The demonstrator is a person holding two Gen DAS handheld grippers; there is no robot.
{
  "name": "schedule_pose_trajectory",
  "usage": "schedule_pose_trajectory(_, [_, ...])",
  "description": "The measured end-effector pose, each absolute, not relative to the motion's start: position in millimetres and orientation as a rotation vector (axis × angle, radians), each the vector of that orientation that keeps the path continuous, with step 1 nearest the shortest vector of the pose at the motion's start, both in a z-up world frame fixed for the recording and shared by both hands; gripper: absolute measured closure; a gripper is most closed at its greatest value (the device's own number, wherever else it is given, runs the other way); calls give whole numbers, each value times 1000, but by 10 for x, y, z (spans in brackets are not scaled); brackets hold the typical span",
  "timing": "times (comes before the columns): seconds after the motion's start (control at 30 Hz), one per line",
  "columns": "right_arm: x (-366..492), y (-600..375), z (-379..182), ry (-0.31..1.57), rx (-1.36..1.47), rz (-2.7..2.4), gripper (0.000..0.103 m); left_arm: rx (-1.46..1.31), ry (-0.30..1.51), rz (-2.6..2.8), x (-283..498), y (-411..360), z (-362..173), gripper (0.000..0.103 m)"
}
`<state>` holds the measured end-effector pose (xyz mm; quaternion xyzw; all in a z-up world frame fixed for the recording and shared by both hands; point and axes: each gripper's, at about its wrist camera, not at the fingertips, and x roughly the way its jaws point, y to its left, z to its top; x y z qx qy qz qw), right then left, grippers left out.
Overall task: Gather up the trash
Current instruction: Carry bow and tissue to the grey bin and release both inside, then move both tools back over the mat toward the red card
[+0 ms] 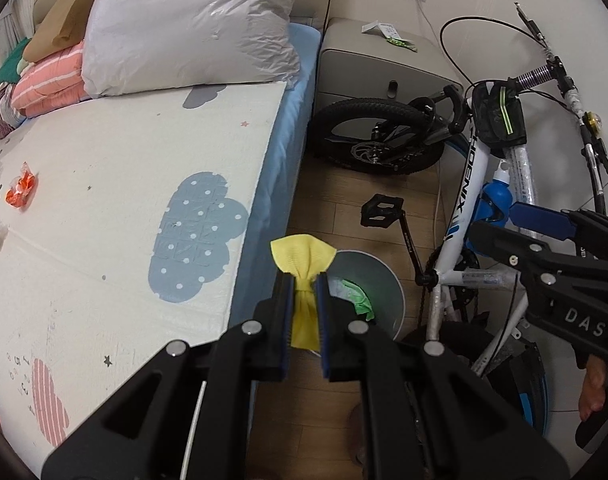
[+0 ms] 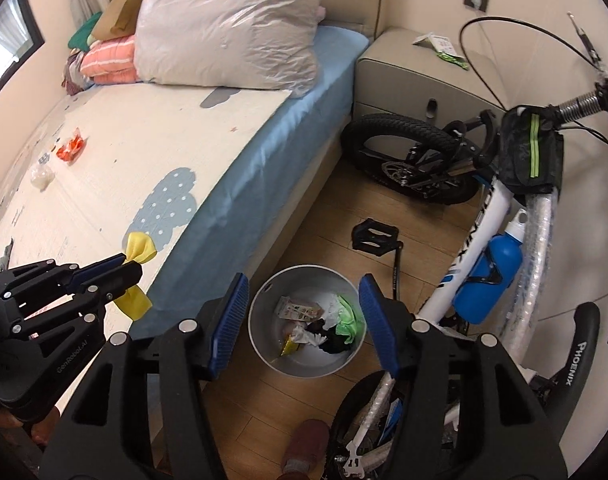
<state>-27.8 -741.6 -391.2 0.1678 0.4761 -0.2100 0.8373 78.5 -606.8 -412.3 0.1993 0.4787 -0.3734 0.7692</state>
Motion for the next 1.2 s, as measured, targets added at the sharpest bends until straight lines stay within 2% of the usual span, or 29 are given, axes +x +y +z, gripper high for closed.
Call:
schedule_pose_trajectory(0.2, [-475, -7635, -3868, 1004, 353, -518, 47, 452, 994, -890, 648, -6404, -4107, 91])
schedule_pose_trajectory(0.27, [-536, -7709, -3858, 1003, 357, -536, 47, 453, 987, -921, 610, -6510, -4107, 88])
schedule_pose_trajectory(0.3, [-563, -7737, -3851, 1002, 358, -543, 47, 448, 996, -939, 603, -6558, -4113, 83])
schedule_pose_trajectory(0.33, [-585, -7760, -3844, 1001, 358, -547, 47, 442, 1004, -947, 599, -6597, -4118, 63])
schedule_pose_trajectory(0.37, [-607, -7779, -3842, 1001, 358, -550, 47, 433, 1000, -947, 590, -6616, -4110, 51])
schedule_pose_trajectory(0.4, [-625, -7793, -3836, 1001, 356, -553, 47, 422, 984, -949, 570, -6617, -4092, 36])
schedule_pose_trajectory(0.43, [-640, -7803, -3830, 1002, 353, -556, 47, 417, 968, -953, 548, -6620, -4072, 33])
schedule_pose_trajectory(0.63, [-627, -7751, -3784, 1007, 338, -551, 47, 427, 986, -930, 554, -6531, -4065, 33])
schedule_pose_trajectory(0.8, [-421, -7486, -3720, 1009, 309, -494, 47, 401, 1004, -863, 692, -6149, -4019, 33])
schedule_pose_trajectory(1.0, [69, -6838, -3617, 1005, 251, -366, 47, 342, 1012, -709, 1010, -5346, -3914, 33])
schedule_pose_trajectory(1.2, [717, -5833, -3526, 1004, 161, -180, 47, 244, 1008, -489, 1437, -4163, -3736, 33])
